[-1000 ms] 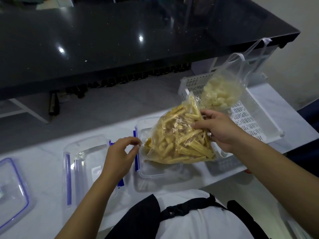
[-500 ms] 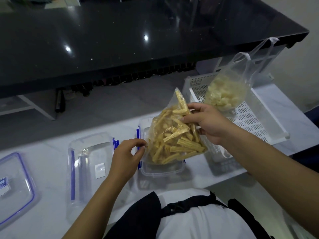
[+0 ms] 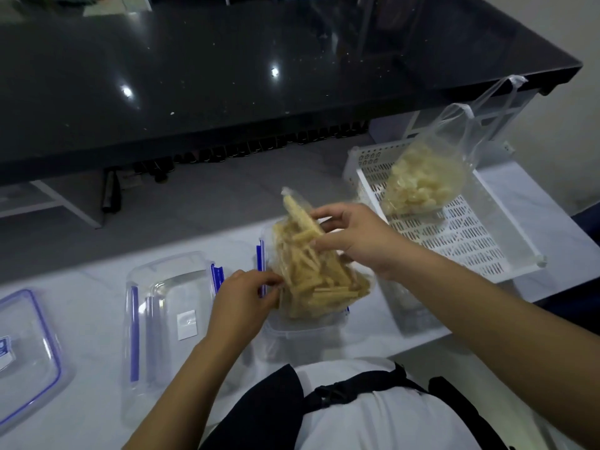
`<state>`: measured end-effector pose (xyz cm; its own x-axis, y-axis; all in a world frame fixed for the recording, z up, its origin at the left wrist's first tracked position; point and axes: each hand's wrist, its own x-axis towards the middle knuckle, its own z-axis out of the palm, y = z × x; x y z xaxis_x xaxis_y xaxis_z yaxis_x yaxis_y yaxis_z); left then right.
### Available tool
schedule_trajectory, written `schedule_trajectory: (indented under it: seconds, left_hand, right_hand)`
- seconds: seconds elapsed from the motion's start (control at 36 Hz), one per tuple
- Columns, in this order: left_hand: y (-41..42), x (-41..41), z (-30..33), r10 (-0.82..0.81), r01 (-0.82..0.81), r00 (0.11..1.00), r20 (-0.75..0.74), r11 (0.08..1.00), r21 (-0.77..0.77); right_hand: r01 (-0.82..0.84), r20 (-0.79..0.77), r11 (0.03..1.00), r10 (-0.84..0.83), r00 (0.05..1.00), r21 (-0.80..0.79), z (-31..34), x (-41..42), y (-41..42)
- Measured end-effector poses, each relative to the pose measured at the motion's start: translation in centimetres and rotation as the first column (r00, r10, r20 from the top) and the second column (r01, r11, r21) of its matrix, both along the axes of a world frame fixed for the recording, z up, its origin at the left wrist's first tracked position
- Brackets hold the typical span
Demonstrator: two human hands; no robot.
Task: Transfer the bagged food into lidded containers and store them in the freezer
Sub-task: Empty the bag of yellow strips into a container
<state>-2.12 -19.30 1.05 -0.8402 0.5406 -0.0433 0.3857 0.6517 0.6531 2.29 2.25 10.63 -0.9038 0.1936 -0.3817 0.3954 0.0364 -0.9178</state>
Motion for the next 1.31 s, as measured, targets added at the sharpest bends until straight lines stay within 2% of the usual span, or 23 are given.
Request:
schedule_trajectory:
  seconds: [0.08,0.25,0.39,0.5,0.58,0.69,0.75,0.83,0.92,1.0,1.14,1.31]
  left_hand:
    - [-0.9,-0.9,0.5,0.058,-0.061,0.995,0.079,0.997,0.04]
    - [-1.7,-3.7,1.8,0.195,-0.226,0.964,0.179,0.959,0.173]
    - [-0.1,-5.9,1.9,0.104,-0.135,0.973,0.206,0.981,0.14]
    - [2.0,-7.6,1.8,0.021,-0.031,0.98,0.198,0.998,0.046]
    - [3.6,-9.0,1.7,-0.049,0.049,0.976,0.212,0.999,0.007]
    - [5.1,-10.4,1.5,-0.132,0.144,0.967,0.216,0.989,-0.042]
    - [5.6,-10.9,1.2,-0.141,0.156,0.972,0.186,0.985,-0.072]
    - [5.9,-11.5,0.7,-0.142,0.158,0.981,0.13,0.98,-0.118]
    - [6.0,-11.8,0.5,-0.137,0.146,0.989,0.061,0.973,-0.177]
    - [5.8,-11.4,0.4,-0.134,0.128,0.991,-0.009,0.962,-0.24]
    - [4.6,-10.4,0.4,-0.097,0.049,0.988,-0.122,0.938,-0.342]
    - [2.1,-8.1,1.3,-0.074,0.017,0.991,-0.113,0.901,-0.433]
  right_hand:
    - [-0.007,-0.002,0.994,0.007,1.0,0.109,-1.0,0.2,-0.1]
    - [-0.035,0.006,0.99,0.034,0.999,0.134,-2.7,1.8,0.1]
    - [0.055,-0.059,0.994,-0.05,0.997,0.095,-3.7,3.7,0.8]
    - [0.192,-0.154,0.964,-0.165,0.974,0.182,-4.3,6.0,1.3]
    - [0.239,-0.099,0.94,-0.221,0.97,0.244,-4.8,8.1,1.7]
    - [0.255,0.119,0.959,-0.269,0.956,0.123,-5.0,10.4,0.9]
    - [0.293,0.235,0.956,-0.283,0.93,-0.005,-5.4,11.2,0.1]
    - [0.429,0.425,0.844,-0.276,0.862,-0.323,-6.0,11.4,-0.7]
    - [0.524,0.519,0.723,-0.265,0.813,-0.451,-6.4,10.8,-1.0]
    - [0.57,0.534,0.671,-0.296,0.792,-0.474,-6.5,10.1,-1.1]
    - [0.629,0.503,0.645,-0.406,0.763,-0.434,-6.3,9.5,-0.6]
    - [0.598,0.328,0.722,-0.504,0.799,-0.348,-5.8,8.1,0.8]
